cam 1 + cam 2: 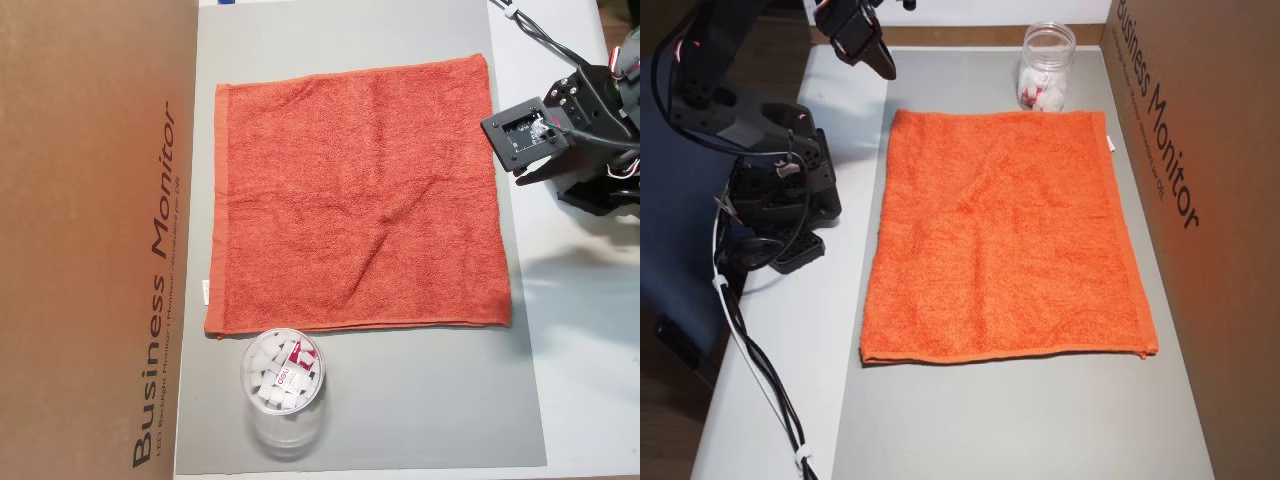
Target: Fold the blanket.
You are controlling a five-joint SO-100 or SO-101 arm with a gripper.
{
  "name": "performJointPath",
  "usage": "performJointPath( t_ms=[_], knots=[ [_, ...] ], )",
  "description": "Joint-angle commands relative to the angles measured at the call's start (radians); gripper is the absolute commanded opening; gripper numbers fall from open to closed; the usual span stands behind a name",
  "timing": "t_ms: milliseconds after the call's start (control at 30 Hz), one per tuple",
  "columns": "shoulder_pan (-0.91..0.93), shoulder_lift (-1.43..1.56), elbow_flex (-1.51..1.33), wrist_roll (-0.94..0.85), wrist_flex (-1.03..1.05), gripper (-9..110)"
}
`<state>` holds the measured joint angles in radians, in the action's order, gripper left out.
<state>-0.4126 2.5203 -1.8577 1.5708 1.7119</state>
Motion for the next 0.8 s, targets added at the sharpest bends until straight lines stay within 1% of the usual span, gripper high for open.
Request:
performJointPath(
  t_ms=[0, 100, 333, 500, 667, 767],
  knots=[
    [-0.051, -0.003, -0.006, -0.005, 0.002, 0],
    [-0.103, -0.003, -0.021, -0.005, -0.023, 0],
    [-0.186, -0.003, -0.074, -0.006, -0.158, 1],
    [-0.262, -0.005, -0.098, -0.006, -0.183, 11],
    [-0.305, -0.005, -0.104, -0.006, -0.181, 17],
    [-0.321, -0.02, -0.104, -0.064, -0.181, 20]
  ],
)
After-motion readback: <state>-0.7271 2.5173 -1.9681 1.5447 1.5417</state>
